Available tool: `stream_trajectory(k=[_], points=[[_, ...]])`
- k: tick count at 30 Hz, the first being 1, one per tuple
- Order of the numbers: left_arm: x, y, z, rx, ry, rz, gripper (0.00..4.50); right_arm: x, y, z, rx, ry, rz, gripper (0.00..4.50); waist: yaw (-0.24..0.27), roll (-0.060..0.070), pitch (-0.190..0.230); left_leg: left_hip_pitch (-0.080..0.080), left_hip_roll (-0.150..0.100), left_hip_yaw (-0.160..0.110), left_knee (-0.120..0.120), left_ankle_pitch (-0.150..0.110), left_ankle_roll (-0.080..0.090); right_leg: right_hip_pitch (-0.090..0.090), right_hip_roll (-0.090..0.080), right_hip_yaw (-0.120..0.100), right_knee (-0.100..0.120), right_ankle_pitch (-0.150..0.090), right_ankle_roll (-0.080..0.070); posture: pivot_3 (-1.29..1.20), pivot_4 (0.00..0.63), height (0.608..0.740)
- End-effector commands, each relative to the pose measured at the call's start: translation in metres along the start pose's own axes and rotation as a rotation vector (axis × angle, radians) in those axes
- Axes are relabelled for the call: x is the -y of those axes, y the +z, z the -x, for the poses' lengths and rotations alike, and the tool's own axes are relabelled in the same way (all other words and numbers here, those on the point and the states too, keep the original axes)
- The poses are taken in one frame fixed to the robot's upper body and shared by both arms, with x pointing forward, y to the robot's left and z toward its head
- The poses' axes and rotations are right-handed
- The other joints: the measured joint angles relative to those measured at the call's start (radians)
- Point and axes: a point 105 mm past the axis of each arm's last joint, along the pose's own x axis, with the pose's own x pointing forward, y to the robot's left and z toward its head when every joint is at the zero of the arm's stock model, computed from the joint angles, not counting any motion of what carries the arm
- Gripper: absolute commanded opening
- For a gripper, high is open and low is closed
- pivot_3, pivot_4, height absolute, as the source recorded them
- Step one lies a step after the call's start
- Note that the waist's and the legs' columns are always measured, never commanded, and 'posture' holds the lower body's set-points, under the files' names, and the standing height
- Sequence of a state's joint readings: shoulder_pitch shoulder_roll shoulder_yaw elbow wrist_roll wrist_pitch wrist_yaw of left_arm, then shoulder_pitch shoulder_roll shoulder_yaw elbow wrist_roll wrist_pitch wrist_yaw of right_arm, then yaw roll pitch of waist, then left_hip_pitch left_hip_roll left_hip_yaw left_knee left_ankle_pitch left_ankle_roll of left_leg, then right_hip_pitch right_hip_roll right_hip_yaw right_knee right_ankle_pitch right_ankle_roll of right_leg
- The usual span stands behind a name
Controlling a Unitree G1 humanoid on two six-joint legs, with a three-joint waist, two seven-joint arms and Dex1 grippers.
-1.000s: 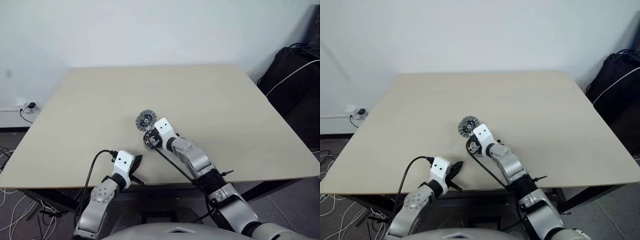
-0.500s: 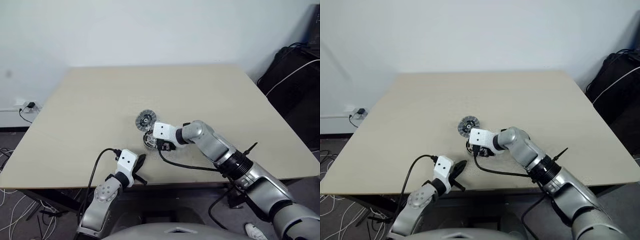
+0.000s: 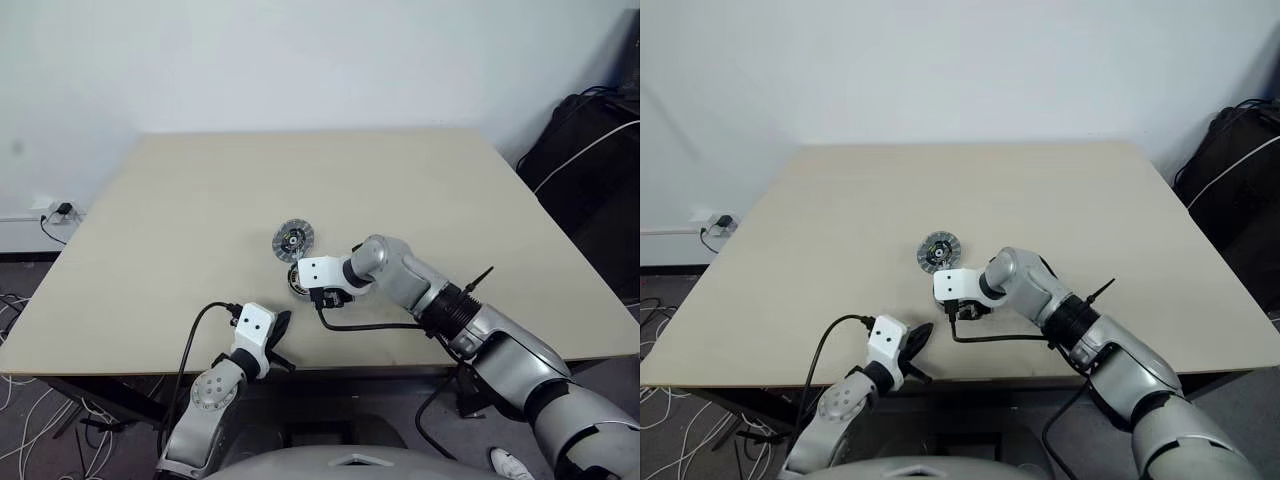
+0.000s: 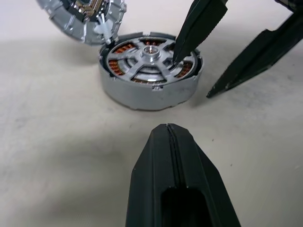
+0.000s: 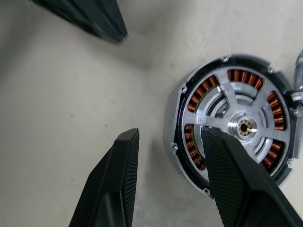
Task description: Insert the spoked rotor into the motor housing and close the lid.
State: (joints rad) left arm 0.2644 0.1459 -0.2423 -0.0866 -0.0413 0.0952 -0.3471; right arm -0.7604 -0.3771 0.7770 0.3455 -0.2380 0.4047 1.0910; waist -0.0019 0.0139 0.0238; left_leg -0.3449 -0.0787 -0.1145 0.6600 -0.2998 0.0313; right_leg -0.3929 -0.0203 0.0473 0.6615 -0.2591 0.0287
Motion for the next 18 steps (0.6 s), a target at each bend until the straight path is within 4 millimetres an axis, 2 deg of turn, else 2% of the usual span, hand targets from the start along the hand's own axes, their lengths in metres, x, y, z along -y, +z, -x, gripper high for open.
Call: stream_trajectory(k=[1, 7, 10, 15, 18], points=[[-0.003, 0.013, 0.0, 0.061, 0.017, -0.011, 0.0, 0.01, 0.005, 0.005, -0.001, -0.019, 0.031, 2.22, 0.0, 0.0, 0.0, 0.0, 0.0, 0.0, 0.0, 0.0, 0.0, 0.0, 0.0, 0.0, 0.0, 0.0, 0.0, 0.0, 0.0, 0.74], [-0.003, 0.014, 0.001, 0.067, 0.027, -0.008, 0.0, 0.008, -0.003, 0.001, -0.032, 0.004, 0.026, 2.22, 0.001, 0.0, 0.0, 0.0, 0.0, 0.0, 0.0, 0.0, 0.0, 0.0, 0.0, 0.0, 0.0, 0.0, 0.0, 0.0, 0.0, 0.74], [-0.003, 0.014, 0.001, 0.07, 0.028, -0.007, 0.0, 0.007, -0.006, -0.002, -0.046, 0.008, 0.025, 1.63, 0.002, 0.0, 0.0, 0.001, 0.0, 0.0, 0.0, 0.0, 0.0, 0.0, 0.0, 0.0, 0.001, 0.0, 0.0, 0.0, 0.0, 0.74], [-0.003, 0.013, 0.0, 0.069, 0.026, -0.006, 0.0, 0.007, -0.006, -0.002, -0.038, -0.006, 0.017, 0.07, 0.005, 0.0, -0.001, 0.001, 0.0, 0.0, 0.0, 0.0, 0.0, 0.0, 0.0, 0.0, 0.001, 0.0, 0.0, 0.0, 0.0, 0.74], [-0.003, 0.013, 0.0, 0.068, 0.025, -0.006, 0.0, 0.007, -0.007, -0.002, -0.037, -0.012, 0.011, 0.05, 0.005, 0.0, -0.001, 0.001, 0.0, 0.0, 0.0, 0.0, -0.001, 0.0, 0.0, 0.0, 0.001, 0.0, 0.0, 0.0, 0.0, 0.74]])
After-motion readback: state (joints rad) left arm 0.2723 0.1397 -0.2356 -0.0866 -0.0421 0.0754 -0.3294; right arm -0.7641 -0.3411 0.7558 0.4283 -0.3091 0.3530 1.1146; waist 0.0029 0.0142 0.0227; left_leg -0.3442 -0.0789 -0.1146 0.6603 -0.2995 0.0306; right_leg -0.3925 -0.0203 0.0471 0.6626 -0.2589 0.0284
